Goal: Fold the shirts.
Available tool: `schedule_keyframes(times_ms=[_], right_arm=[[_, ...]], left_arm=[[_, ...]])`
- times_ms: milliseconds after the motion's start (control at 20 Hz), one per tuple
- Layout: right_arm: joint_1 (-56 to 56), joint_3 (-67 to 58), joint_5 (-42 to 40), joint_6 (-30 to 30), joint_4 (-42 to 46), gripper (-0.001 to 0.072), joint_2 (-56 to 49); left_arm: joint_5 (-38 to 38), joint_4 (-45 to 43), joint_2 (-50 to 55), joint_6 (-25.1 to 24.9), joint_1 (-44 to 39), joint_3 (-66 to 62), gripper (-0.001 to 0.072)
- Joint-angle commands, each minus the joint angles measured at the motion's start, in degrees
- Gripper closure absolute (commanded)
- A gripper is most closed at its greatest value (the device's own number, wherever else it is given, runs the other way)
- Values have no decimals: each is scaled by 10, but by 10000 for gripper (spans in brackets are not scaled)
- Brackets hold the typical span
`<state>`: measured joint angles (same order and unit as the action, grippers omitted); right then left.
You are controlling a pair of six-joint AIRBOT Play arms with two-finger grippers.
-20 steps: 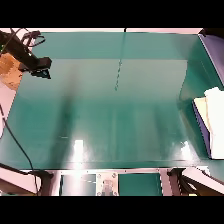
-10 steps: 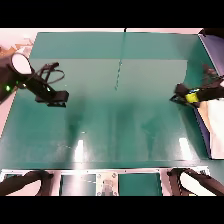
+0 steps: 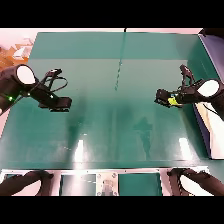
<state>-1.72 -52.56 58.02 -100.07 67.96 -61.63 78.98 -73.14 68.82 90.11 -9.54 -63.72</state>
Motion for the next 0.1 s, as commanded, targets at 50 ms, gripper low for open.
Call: schedule_keyframes(times_ms=[50], right_arm=[[-5, 2, -6, 0, 0, 697, 0]], left_arm=[[-1, 1, -1, -1, 0, 2, 688]])
